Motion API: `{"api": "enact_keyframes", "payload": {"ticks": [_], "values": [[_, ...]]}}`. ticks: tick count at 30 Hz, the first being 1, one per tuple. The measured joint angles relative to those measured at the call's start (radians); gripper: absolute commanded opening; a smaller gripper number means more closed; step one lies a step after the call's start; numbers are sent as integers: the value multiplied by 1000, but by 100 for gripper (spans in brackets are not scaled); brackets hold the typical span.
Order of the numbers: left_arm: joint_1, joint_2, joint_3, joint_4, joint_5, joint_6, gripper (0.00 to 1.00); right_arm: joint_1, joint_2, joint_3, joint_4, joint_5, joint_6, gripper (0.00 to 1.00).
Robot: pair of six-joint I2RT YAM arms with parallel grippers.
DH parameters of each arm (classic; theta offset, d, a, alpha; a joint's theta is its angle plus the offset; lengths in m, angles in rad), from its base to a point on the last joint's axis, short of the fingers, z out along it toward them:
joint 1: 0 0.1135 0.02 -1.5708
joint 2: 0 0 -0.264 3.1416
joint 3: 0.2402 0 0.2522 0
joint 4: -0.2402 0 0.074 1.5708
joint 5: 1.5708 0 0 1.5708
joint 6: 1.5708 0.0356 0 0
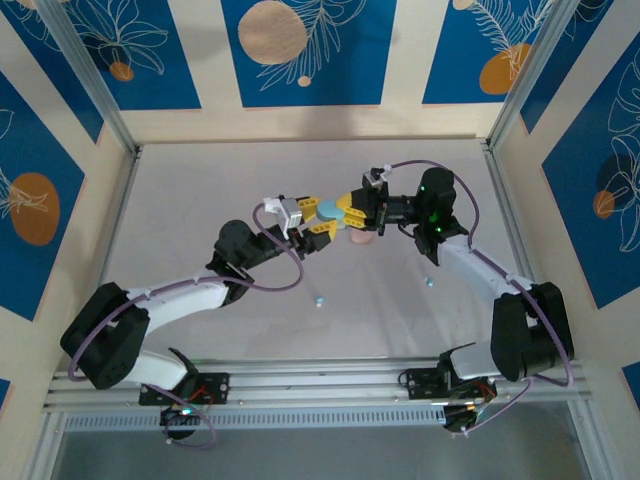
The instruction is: Insert wireless bluetooth earbuds into charging case
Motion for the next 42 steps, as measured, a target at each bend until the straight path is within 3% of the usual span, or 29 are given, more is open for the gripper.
{"api": "enact_keyframes", "payload": {"ticks": [3, 10, 15, 18, 21, 24, 26, 36, 42], "values": [[0, 0, 0, -7, 5, 0, 58, 0, 0, -5, 10, 4, 3, 18], [0, 0, 2, -13, 6, -2, 46, 1, 0, -6, 17, 3, 4, 18], [1, 0, 6, -21, 7, 0, 55, 3, 0, -7, 22, 4, 8, 18], [1, 0, 13, -28, 11, 0, 55, 5, 0, -10, 31, 7, 15, 18], [1, 0, 15, -35, 11, 3, 48, 5, 0, -10, 39, 6, 16, 18], [1, 0, 18, -42, 11, 0, 56, 5, 0, -10, 43, 7, 22, 18], [0, 0, 19, -43, 17, 2, 55, 5, 0, -10, 47, 9, 23, 18], [3, 0, 25, -58, 17, 1, 35, 6, 0, -10, 58, 11, 23, 20], [3, 0, 26, -68, 18, 0, 29, 6, -4, -8, 19, 16, -18, 38]]}}
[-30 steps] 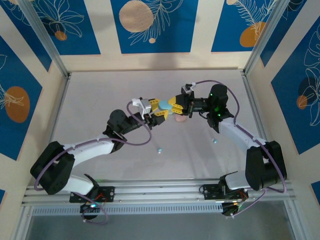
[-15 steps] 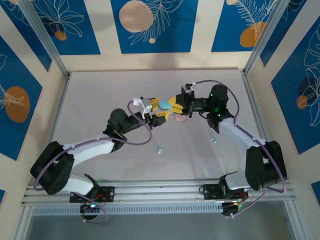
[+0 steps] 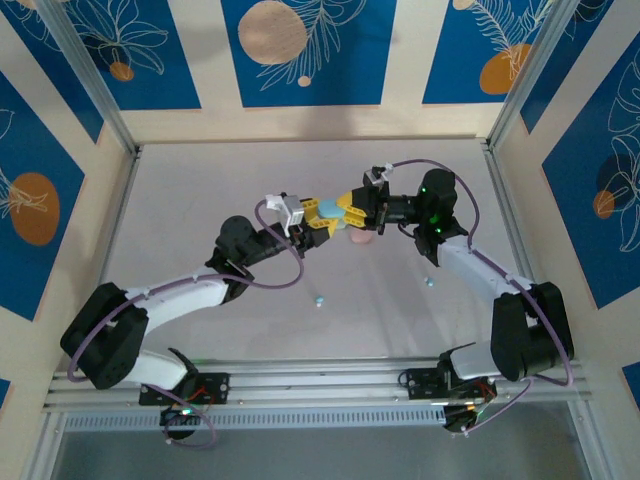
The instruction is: Insert wireless bluetooth earbuds into charging case
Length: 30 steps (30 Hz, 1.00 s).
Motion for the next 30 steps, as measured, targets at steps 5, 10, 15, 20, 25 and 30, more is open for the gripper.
{"api": "enact_keyframes", "payload": {"ticks": [5, 10, 15, 20, 25, 30], "values": [[-1, 0, 1, -13, 33, -5, 27, -2, -57, 74, -328, 48, -264, 54], [-1, 1, 8, -12, 109, -50, 28, -26, -184, 182, -687, 169, -659, 58], [-1, 14, 9, 26, 165, -117, 27, -31, -315, 200, -863, 247, -1023, 59], [-1, 32, 24, 40, 196, -158, 27, -6, -352, 200, -968, 276, -1273, 60], [-1, 35, 33, 41, 214, -182, 27, 4, -336, 200, -1023, 293, -1380, 60], [-1, 35, 41, 48, 222, -191, 26, 11, -301, 206, -1067, 294, -1437, 60]]}}
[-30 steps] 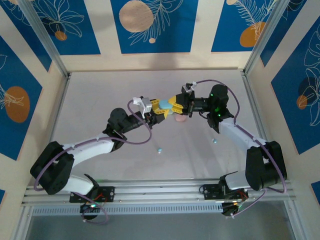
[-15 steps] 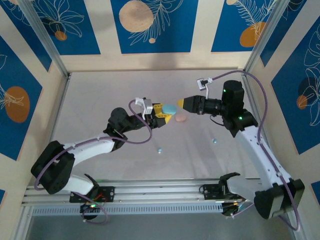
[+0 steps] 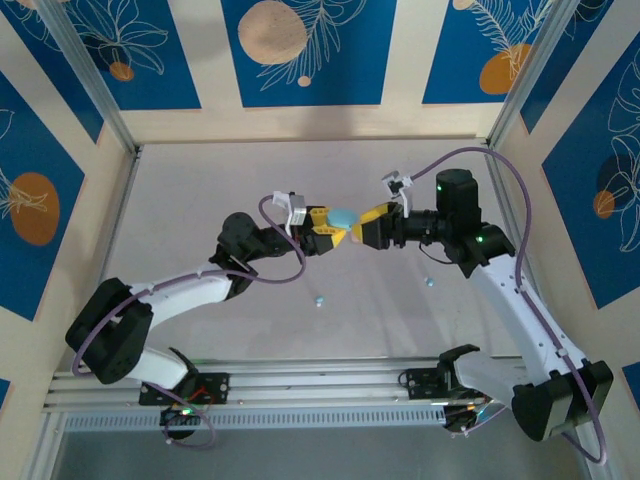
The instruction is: Insert wireless bluetooth earbuds into charging case
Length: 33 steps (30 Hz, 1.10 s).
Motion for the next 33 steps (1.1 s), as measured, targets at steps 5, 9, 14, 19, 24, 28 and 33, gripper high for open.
{"api": "enact_keyframes", "payload": {"ticks": [5, 9, 14, 19, 24, 28, 33], "values": [[1, 10, 4, 0, 2, -1, 26, 4, 21, 5, -14, 8, -9, 59], [5, 14, 11, 0, 0, -8, 26, 3, 39, 23, -14, 8, 20, 57], [16, 15, 14, -5, -3, -16, 25, -18, 81, 64, -10, -29, 93, 55], [13, 26, 14, -21, 22, -19, 25, -50, 121, 98, 14, -29, 159, 55], [4, 26, 14, -15, 32, -19, 26, -53, 161, 100, 15, -22, 201, 55], [5, 26, 14, -15, 29, -19, 26, -42, 164, 102, 11, 5, 214, 55], [4, 22, 14, -14, 16, -14, 26, -37, 146, 102, 11, 31, 226, 58]]}}
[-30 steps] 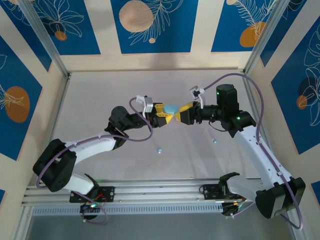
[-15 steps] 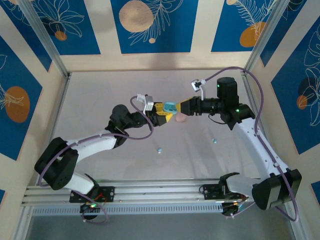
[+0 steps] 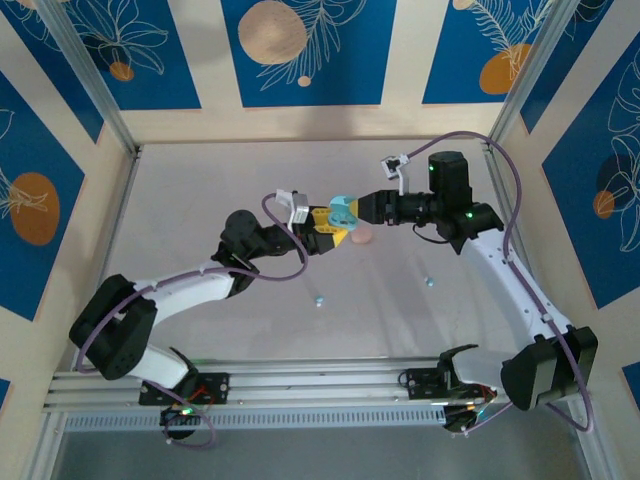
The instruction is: Insert wireless bluetooth earbuds into charging case
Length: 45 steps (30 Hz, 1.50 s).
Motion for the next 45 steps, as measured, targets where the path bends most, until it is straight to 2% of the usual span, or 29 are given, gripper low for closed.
{"api": "enact_keyframes", "payload": {"ticks": [9, 13, 16, 19, 22, 27, 33, 45], "values": [[-3, -60, -33, 2, -57, 56, 26, -11, -124, 0, 1, 2, 9, 61], [-3, -76, -41, 0, -80, 78, 26, -42, -195, -6, -6, 73, 39, 57], [-3, -91, -53, -1, -98, 91, 26, -119, -239, -42, -53, 204, 101, 51], [-4, -109, -64, -4, -109, 105, 26, -269, -240, -133, -107, 292, 174, 48], [-4, -126, -72, -8, -116, 113, 26, -395, -183, -264, -153, 369, 222, 47], [-4, -143, -79, -12, -120, 131, 26, -470, -19, -401, -216, 449, 248, 55], [-4, -149, -84, -32, -120, 132, 26, -489, 137, -410, -181, 481, 249, 55], [-4, -150, -90, -54, -123, 151, 26, -480, 272, -423, -125, 519, 245, 54]]}}
